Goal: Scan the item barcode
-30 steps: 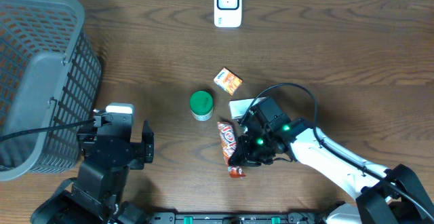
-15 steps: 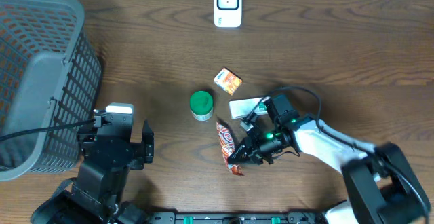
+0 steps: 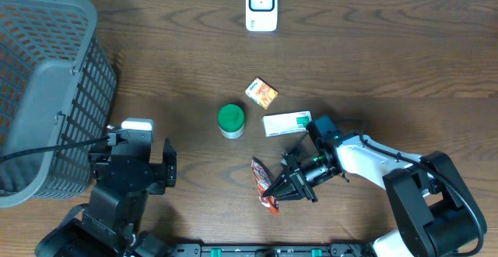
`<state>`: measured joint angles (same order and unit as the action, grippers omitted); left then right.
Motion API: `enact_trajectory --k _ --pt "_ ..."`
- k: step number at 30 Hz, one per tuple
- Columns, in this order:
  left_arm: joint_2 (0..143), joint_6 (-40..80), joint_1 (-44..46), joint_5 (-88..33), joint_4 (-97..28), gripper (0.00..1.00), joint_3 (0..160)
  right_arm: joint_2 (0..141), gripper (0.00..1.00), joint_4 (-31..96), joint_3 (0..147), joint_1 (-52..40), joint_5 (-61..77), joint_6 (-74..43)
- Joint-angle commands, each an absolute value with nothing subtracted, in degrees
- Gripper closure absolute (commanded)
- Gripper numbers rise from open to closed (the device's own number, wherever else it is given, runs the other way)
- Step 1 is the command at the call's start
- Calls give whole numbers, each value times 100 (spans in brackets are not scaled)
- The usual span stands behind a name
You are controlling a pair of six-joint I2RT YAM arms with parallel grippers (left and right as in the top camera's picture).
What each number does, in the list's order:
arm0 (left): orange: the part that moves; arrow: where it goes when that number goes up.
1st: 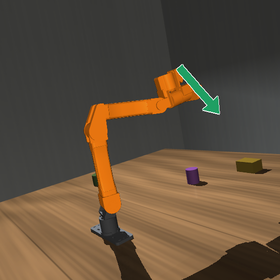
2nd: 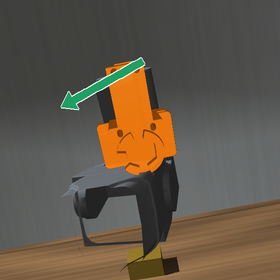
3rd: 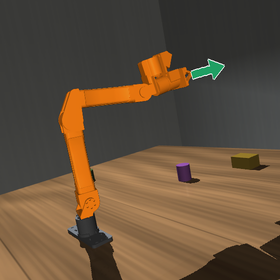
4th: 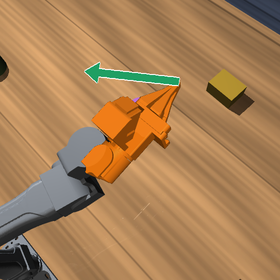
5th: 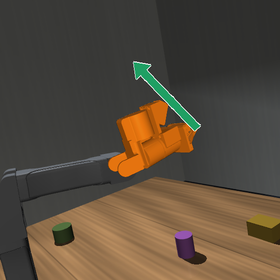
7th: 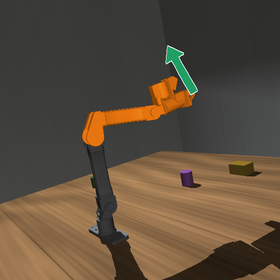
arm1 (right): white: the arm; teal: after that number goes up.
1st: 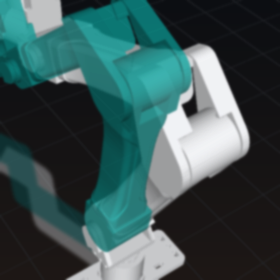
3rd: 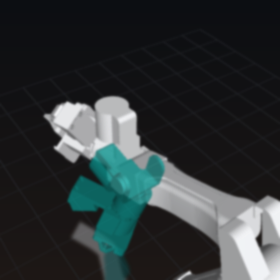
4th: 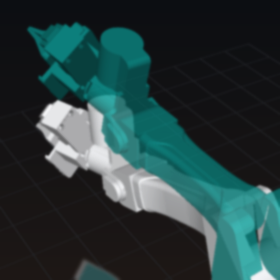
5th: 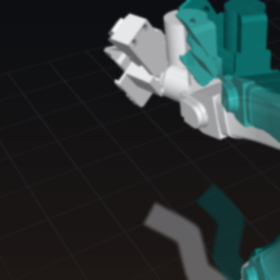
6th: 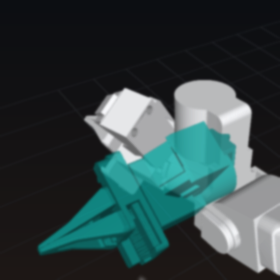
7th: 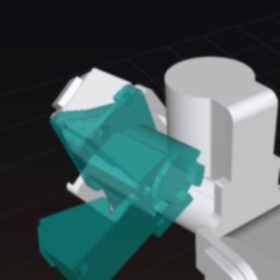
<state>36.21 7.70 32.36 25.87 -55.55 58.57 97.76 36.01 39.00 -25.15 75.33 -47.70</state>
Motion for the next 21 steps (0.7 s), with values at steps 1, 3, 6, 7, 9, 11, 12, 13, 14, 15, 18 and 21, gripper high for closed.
enact_trajectory --k 1,3,6,7,9,11,12,13,14,15,18,21 --pt "3597 825 3256 2661 -5570 12 5822 9712 99 3603 3898 -2390 7540 -6001" --pt "3597 825 3256 2661 -5570 12 5822 9714 99 3599 3898 -2252 7000 -6451" --pt "3597 825 3256 2661 -5570 12 5822 9714 99 3656 3898 -2012 6471 -6593" --pt "3597 823 3256 2661 -5570 12 5822 9712 99 3743 3898 -1929 6493 -6595" --pt "3597 825 3256 2661 -5570 12 5822 9714 99 3920 3898 -1745 6604 -6598" --pt "3597 825 3256 2661 -5570 12 5822 9712 99 3992 3898 -1533 6576 -6593" --pt "3597 825 3256 2661 -5570 12 5822 9712 99 3997 3898 -1422 6528 -6589" --pt "3597 825 3256 2659 -5570 12 5822 9712 99 3992 3898 -1319 6501 -6571" --pt "3597 825 3256 2661 -5570 12 5822 9714 98 3990 3898 -1232 6501 -6547" --pt "3597 825 3256 2661 -5570 12 5822 9712 98 3992 3898 -1157 6506 -6504" --pt "3597 825 3256 2661 -5570 12 5822 9712 99 3981 3898 -1015 6569 -6283" --pt "3597 823 3256 2661 -5570 12 5822 9712 90 3848 3900 -972 6899 -5717"
